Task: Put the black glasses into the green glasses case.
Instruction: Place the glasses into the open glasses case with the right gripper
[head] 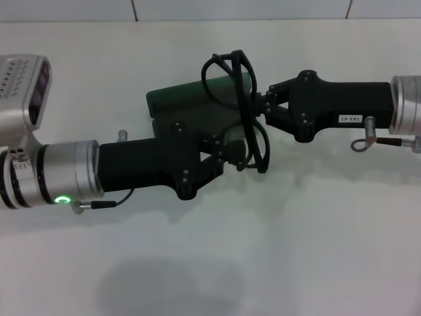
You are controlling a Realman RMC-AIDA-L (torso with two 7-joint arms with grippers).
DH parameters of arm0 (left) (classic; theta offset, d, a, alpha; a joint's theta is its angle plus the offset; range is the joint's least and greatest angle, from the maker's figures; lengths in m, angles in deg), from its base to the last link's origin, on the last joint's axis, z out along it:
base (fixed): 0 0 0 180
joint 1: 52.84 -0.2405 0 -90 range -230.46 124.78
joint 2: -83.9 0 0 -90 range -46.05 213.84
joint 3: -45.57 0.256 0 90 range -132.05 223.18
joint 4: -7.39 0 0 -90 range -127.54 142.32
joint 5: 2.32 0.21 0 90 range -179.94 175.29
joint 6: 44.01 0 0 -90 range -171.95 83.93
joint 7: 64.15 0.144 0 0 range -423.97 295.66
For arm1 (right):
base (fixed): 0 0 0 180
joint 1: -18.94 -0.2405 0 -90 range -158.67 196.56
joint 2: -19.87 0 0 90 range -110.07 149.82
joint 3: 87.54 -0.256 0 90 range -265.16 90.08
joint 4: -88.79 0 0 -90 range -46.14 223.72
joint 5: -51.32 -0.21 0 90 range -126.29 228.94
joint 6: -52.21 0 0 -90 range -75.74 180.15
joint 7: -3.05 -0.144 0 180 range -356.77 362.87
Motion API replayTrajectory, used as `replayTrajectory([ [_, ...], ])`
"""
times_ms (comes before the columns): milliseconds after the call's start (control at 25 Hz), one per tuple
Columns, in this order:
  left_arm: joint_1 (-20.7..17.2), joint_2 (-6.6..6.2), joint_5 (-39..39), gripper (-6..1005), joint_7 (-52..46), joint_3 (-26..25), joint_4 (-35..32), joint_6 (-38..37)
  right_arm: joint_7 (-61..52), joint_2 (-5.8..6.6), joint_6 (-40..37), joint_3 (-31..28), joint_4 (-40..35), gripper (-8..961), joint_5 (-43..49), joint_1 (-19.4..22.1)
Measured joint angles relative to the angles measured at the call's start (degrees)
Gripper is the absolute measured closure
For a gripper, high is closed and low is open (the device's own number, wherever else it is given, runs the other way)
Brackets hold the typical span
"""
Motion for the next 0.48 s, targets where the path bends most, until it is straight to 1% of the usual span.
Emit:
replayTrajectory([
  [120,-0.7,-0.27,0.0,996,0.0,0.1,-0.4,-0.5,0.6,0.06,2.7,0.2,-0.1,830,0.0,0.0],
  [240,-1.9,-1.04,0.7,996,0.2,0.2,-0.8,-0.7,2.7,0.11,5.4,0.5,-0.2,829,0.3,-0.3],
  [360,-4.3,-1.77,1.9,996,1.0,0.2,-2.4,0.3,5.3,0.13,7.8,1.3,-1.3,827,0.4,-1.3],
  [480,-7.3,-2.0,2.8,996,1.4,0.3,-4.6,2.8,6.5,0.32,11.3,4.3,-3.8,826,0.5,-2.3],
])
